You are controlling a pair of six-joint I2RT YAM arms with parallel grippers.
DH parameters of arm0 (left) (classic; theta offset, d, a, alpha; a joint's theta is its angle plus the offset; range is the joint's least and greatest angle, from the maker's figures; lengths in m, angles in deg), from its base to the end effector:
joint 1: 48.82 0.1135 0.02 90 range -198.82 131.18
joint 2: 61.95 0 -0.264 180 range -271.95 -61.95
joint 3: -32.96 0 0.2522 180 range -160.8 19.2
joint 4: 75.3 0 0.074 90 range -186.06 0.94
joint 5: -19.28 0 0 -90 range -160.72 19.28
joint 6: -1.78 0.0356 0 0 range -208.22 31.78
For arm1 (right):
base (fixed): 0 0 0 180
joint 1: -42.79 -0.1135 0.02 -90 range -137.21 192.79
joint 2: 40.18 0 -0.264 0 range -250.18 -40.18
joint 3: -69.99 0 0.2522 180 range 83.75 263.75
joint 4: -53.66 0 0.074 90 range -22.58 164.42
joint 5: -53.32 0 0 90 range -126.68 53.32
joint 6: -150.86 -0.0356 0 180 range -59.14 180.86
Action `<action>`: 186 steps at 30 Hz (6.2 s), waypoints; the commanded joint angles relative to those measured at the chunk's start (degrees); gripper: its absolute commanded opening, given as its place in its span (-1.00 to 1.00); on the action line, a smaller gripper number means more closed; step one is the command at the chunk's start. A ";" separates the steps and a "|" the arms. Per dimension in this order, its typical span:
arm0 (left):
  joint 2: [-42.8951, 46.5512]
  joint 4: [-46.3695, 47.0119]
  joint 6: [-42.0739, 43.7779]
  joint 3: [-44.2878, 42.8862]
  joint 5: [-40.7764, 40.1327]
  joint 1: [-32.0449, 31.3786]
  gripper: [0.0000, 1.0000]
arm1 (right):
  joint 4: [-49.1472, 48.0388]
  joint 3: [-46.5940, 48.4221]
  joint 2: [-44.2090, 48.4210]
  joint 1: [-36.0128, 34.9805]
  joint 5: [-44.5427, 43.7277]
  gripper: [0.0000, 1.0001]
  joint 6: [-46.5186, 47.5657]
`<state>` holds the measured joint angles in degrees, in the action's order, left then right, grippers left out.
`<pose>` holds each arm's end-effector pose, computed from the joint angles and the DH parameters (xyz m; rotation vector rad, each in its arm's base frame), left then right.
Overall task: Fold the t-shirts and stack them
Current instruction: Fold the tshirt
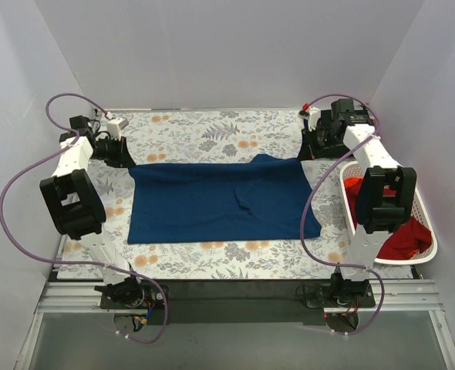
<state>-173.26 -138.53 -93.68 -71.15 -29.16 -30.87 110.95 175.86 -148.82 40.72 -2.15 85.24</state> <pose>0.3877 0.1008 0.2330 -0.3582 2.5617 -0.9252 0.4069 0.0349 0.2619 -0.7593 2.3403 0.6208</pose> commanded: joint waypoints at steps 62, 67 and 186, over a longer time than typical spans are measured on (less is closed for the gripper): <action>2.94 5.70 0.62 2.04 -3.51 0.68 -1.00 | 1.03 -11.79 6.25 0.84 -1.39 -0.97 4.71; 4.60 2.11 5.26 0.08 -2.54 0.76 -1.00 | 3.05 -12.48 10.27 0.75 0.10 -0.97 4.89; -1.39 34.62 -37.09 1.82 -1.31 -51.97 -1.00 | 3.31 -15.91 5.45 0.40 11.70 -0.97 3.21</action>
<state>-181.13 -105.55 -131.51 -72.96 -32.88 -82.38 113.02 162.16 -146.56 41.53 6.52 85.96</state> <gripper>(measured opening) 0.017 0.024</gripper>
